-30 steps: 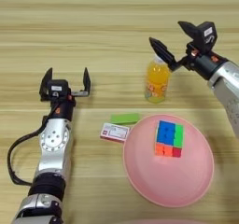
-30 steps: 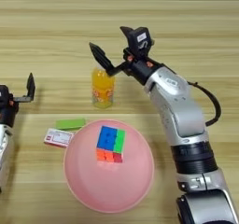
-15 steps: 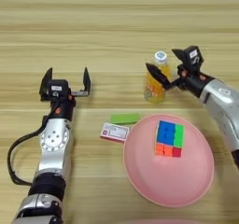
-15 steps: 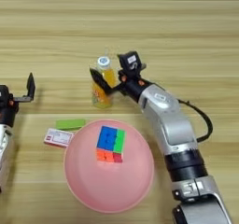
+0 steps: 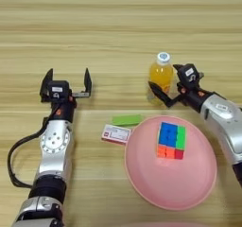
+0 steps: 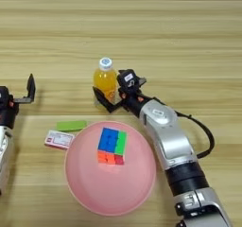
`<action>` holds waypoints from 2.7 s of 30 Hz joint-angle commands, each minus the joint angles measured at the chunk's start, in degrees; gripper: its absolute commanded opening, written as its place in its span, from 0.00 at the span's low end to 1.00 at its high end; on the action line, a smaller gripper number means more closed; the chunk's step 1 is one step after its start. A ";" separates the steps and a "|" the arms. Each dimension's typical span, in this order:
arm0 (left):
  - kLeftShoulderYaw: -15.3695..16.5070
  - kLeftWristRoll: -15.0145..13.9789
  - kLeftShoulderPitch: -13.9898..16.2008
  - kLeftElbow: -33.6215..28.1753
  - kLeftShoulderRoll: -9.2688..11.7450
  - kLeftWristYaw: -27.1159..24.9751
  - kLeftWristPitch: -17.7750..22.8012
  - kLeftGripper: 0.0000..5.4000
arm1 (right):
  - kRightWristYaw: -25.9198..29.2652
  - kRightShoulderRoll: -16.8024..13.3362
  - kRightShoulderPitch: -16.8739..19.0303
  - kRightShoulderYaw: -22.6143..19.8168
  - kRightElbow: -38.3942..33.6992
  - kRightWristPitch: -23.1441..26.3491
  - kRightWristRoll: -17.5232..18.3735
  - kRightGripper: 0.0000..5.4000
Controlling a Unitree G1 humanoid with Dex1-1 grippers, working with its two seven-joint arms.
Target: Move the objects on the table
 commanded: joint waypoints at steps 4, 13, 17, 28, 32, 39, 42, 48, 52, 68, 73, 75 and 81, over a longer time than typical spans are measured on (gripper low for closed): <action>-0.15 0.11 -0.10 -0.06 -0.18 0.10 -0.32 1.00 | -0.12 0.96 -1.04 -0.13 4.25 -3.75 -1.42 0.83; -0.10 0.00 -0.06 -0.12 -0.16 0.00 -0.27 1.00 | 2.38 2.77 -1.76 -0.33 7.18 -7.53 -0.31 0.65; -0.13 -0.02 0.01 -0.21 -0.21 0.00 -0.25 1.00 | 3.12 3.31 -2.10 -0.24 8.46 -7.92 -0.01 0.63; -0.20 0.07 -0.20 -0.01 -0.37 0.14 -0.22 1.00 | 4.85 3.27 -2.98 -1.74 7.48 -7.92 1.11 0.63; -0.20 0.07 -0.32 0.15 -0.38 0.15 -0.22 1.00 | 6.03 2.29 -3.35 -3.01 4.79 -7.23 2.10 0.63; -0.22 0.12 -0.57 0.47 -0.43 0.21 -0.21 1.00 | 8.74 -0.68 -2.94 -5.91 -1.77 -4.27 5.45 0.62; -0.24 0.15 -0.70 0.65 -0.47 0.23 -0.22 1.00 | 9.72 -2.23 -2.91 -7.36 -2.58 -3.56 6.64 0.62; -0.19 0.12 -0.85 0.97 -0.42 0.20 -0.30 1.00 | 11.17 -4.92 -2.65 -9.81 -3.49 -2.82 8.16 0.62; -0.15 0.09 -0.80 0.98 -0.34 0.16 -0.39 1.00 | 11.94 -6.37 -1.62 -11.08 -5.00 -1.98 9.32 0.62; 0.03 -0.08 -0.69 1.04 -0.01 -0.12 -0.51 1.00 | 13.50 -10.00 3.15 -13.11 1.41 -6.07 7.45 0.62; 0.14 -0.13 -0.82 1.38 0.20 -0.27 -0.57 1.00 | 13.44 -10.46 3.71 -13.58 5.50 -9.46 6.39 0.62; 0.19 -0.16 -0.86 1.48 0.26 -0.32 -0.61 1.00 | 12.92 -10.54 3.43 -13.70 8.09 -11.34 5.34 0.62; 0.30 -0.14 -0.95 1.70 0.34 -0.41 -0.74 1.00 | 12.38 -9.91 2.89 -13.02 13.59 -15.93 3.77 0.62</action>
